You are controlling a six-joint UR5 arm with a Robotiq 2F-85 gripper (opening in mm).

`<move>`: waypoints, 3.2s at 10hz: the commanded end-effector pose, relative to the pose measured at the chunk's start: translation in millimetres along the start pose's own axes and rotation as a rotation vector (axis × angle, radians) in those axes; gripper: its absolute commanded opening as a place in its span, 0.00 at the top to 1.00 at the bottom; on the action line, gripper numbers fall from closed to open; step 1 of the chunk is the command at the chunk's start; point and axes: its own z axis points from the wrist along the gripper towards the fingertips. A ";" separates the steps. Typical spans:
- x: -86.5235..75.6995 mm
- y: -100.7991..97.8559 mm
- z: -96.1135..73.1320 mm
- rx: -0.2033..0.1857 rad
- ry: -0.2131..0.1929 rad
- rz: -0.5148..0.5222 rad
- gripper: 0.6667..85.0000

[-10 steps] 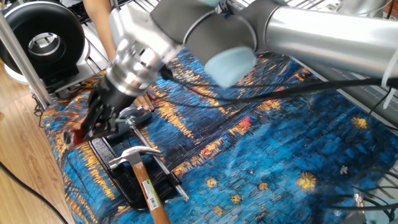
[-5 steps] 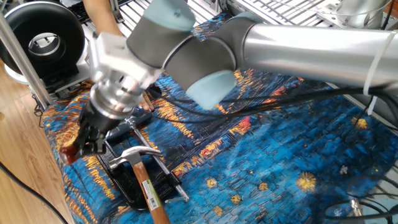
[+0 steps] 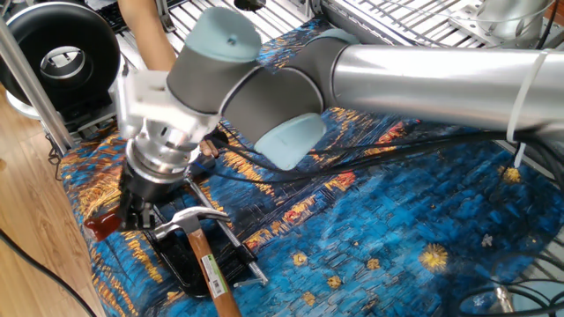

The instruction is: Push down the lever

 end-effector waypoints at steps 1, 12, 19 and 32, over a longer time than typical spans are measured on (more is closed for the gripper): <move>12.5 7.5 8.5 0.005 0.087 0.037 0.66; 5.0 12.7 -29.9 -0.004 0.172 0.030 0.68; -21.6 -25.8 -41.5 0.015 0.083 -0.191 0.80; -20.0 -33.9 -29.5 -0.008 0.056 -0.078 0.78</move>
